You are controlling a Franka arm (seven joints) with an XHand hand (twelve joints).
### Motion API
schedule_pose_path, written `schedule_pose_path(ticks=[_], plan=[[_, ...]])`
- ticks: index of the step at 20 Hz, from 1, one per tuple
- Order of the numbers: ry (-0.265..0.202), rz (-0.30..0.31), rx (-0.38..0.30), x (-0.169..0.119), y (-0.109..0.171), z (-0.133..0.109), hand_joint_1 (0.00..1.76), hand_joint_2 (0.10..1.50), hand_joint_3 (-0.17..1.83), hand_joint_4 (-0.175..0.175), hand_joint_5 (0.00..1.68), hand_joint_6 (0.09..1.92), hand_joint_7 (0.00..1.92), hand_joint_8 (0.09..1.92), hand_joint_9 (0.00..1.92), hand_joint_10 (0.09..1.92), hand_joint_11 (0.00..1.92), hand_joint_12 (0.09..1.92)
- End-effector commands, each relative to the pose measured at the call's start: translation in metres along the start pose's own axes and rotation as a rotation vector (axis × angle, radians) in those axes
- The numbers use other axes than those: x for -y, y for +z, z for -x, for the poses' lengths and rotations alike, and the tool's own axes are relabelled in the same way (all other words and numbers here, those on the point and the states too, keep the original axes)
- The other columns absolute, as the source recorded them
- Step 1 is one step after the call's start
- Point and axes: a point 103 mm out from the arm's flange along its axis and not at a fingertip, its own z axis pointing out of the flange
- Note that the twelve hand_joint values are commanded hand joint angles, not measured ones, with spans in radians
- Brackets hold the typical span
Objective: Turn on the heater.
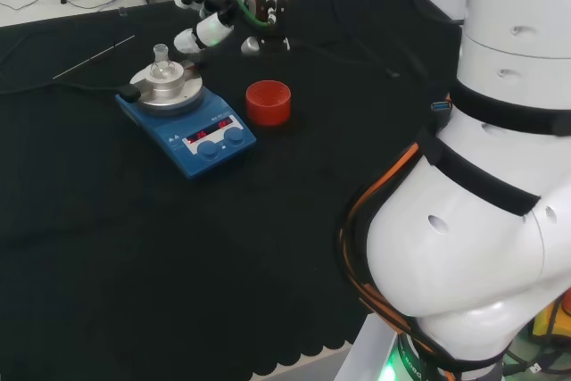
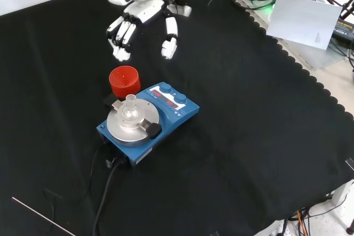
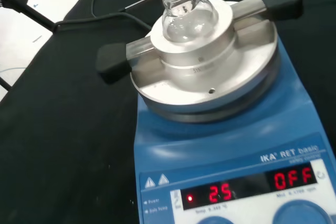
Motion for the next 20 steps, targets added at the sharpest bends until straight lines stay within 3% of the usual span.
schedule_pose_path(ticks=[1, 7, 12, 13, 15, 17, 20], plan=[[0.057, -0.014, 0.057, 0.027, -0.003, -0.001, 0.94, 0.61, 0.74, 0.010, 0.42, 0.09, 0.33, 0.61, 0.57, 0.61, 0.14, 1.39], [0.104, -0.079, 0.118, 0.051, 0.002, 0.000, 1.01, 0.60, 0.84, 0.009, 0.49, 0.09, 0.73, 0.58, 0.99, 0.47, 0.67, 1.28], [0.103, -0.129, 0.206, 0.072, 0.012, -0.003, 1.06, 0.61, 0.84, 0.002, 0.52, 0.09, 1.04, 0.62, 1.29, 0.44, 0.86, 1.19], [0.102, -0.139, 0.214, 0.074, 0.014, -0.004, 1.08, 0.62, 0.83, -0.006, 0.52, 0.09, 1.10, 0.69, 1.34, 0.49, 0.96, 1.14], [0.101, -0.165, 0.237, 0.078, 0.017, -0.006, 1.29, 0.61, 0.81, -0.035, 0.52, 0.09, 1.17, 0.84, 1.45, 0.62, 1.25, 0.92], [0.098, -0.176, 0.254, 0.082, 0.021, -0.007, 1.38, 0.56, 0.89, -0.053, 0.48, 0.09, 1.20, 0.93, 1.50, 0.74, 1.52, 0.72], [0.092, -0.200, 0.270, 0.086, 0.029, -0.010, 1.23, 0.61, 0.82, -0.054, 0.45, 0.09, 1.25, 1.14, 1.53, 0.84, 1.69, 0.60]])
